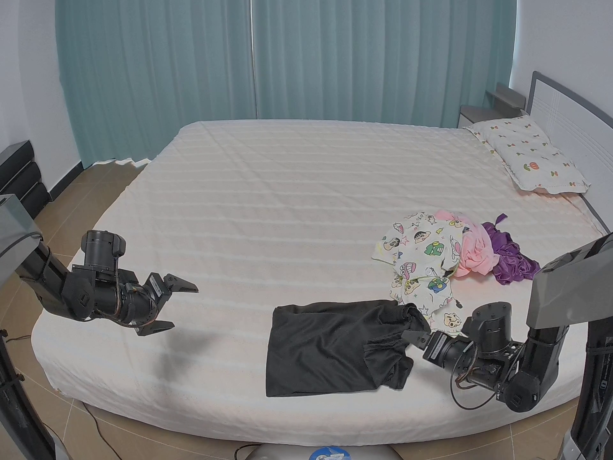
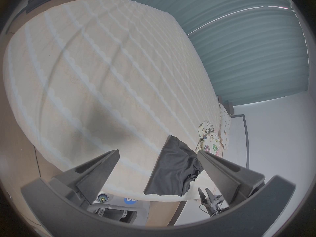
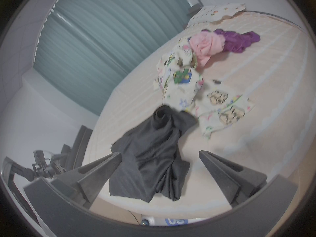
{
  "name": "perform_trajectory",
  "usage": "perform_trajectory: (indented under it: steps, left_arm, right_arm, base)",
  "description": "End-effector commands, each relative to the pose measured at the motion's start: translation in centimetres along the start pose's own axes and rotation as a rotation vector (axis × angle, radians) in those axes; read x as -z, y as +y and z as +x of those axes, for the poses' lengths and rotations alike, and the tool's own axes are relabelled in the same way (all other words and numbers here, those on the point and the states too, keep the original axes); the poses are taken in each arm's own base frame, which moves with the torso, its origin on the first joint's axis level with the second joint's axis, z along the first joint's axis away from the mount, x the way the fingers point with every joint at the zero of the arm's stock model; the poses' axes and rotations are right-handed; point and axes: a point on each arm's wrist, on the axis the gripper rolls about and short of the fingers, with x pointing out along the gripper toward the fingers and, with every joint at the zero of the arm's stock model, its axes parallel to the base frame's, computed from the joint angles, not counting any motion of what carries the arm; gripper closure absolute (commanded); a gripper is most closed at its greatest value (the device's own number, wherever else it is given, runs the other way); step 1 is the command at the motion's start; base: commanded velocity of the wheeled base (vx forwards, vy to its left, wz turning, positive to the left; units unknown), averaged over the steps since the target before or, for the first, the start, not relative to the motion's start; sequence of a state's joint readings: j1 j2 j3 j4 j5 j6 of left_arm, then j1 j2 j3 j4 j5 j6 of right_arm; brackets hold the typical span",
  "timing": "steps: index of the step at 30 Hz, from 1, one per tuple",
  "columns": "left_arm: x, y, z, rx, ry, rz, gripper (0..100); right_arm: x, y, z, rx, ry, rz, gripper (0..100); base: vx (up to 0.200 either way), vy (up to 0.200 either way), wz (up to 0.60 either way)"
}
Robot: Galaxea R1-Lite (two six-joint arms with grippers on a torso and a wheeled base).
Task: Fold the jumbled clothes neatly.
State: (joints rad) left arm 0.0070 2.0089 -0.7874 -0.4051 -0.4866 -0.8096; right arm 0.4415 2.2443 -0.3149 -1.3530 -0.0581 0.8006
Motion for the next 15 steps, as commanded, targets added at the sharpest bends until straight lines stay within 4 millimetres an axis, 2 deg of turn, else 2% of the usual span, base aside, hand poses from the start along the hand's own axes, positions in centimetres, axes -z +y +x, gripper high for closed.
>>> perform_trajectory:
  steps: [1,5,11,15]
  left_arm:
    - [0.1,0.6,0.8,-0.016,0.017,-0.011,0]
    - [0.2,0.6,0.9,-0.015,0.022,-0.01,0]
    - [0.3,0.8,1.1,-0.02,0.027,-0.011,0]
    - [0.2,0.7,1.1,-0.019,0.026,-0.01,0]
  right_arm:
    - [0.6,1.7,1.9,-0.013,0.037,-0.059,0]
    - [0.7,2.6,3.0,0.008,0.067,-0.086,0]
    - [1.1,4.8,4.6,0.08,0.082,-0.22,0]
    - [1.4,5.5,5.4,0.132,0.108,-0.299,0]
  base:
    - [0.0,0.0,0.0]
    - [0.0,0.0,0.0]
    - [0.0,0.0,0.0]
    - [0.0,0.0,0.0]
